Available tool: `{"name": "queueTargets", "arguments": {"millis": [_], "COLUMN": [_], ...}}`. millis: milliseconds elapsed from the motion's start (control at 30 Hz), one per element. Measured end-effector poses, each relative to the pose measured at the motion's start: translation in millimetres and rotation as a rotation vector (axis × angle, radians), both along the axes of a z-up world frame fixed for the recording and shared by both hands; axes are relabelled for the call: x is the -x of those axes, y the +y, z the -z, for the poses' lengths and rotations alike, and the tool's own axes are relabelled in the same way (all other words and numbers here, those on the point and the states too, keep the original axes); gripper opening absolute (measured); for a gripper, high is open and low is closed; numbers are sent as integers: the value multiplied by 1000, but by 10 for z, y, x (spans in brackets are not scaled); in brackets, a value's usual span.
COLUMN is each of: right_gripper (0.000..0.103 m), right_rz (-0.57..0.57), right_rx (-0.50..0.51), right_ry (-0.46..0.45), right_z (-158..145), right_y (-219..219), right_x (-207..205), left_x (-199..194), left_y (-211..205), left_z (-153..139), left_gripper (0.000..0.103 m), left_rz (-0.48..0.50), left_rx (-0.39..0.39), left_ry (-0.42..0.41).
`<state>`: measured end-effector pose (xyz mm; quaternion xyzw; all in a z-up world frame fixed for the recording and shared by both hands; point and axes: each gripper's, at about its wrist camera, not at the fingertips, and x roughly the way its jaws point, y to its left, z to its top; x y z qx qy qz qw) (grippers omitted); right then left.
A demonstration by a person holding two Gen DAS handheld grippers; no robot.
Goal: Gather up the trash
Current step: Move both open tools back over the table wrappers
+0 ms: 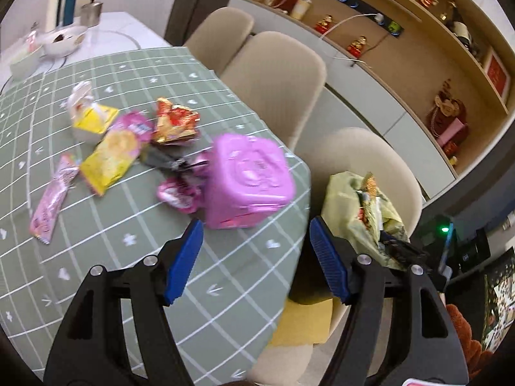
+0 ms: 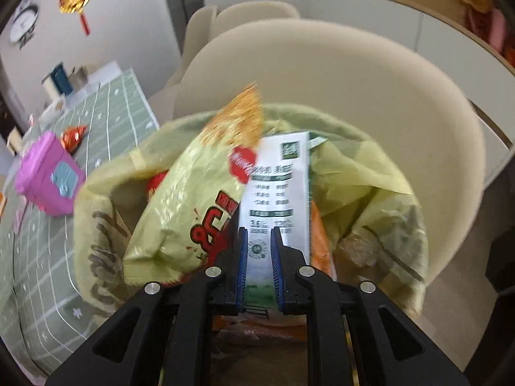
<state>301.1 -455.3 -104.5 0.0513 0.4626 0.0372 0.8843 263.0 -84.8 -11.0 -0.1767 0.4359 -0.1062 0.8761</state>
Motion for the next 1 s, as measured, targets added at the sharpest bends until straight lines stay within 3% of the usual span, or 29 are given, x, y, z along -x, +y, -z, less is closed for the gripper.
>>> {"name": "queueTargets", "arguments": {"millis": [267, 300, 367, 400, 633, 700, 767, 967, 1000], "right_gripper": [17, 20, 35, 36, 36, 41, 50, 52, 52], "right_rz": [90, 94, 90, 84, -3, -28, -62, -138, -144], "right_rx": [-26, -37, -75, -93, -140, -155, -186, -164, -153], "right_ry": [-108, -121, -164, -183, -262, -273, -273, -197, -191], "right_z": [-410, -465, -603, -658, -957, -991, -997, -850, -828], "right_y": [70, 85, 195, 250, 1081, 1292, 1511, 2011, 2042], "right_x": [339, 379, 459, 499, 574, 589, 604, 603, 605], "left_x": [116, 136, 181, 196, 146, 64, -51, -542, -678], "left_y": [427, 486, 643, 732, 1411, 1525, 1582, 1278, 1183], "left_z": [30, 24, 23, 22, 16, 26, 42, 139, 197], "left_gripper": [65, 65, 65, 65, 65, 65, 65, 65, 60], "left_rz": [-12, -12, -18, -23, -49, -25, 15, 143, 168], "left_rx": [-29, -41, -65, -74, -159, -181, -172, -115, -121], "left_ry": [-2, -7, -16, -19, -62, -77, -84, -104, -94]}}
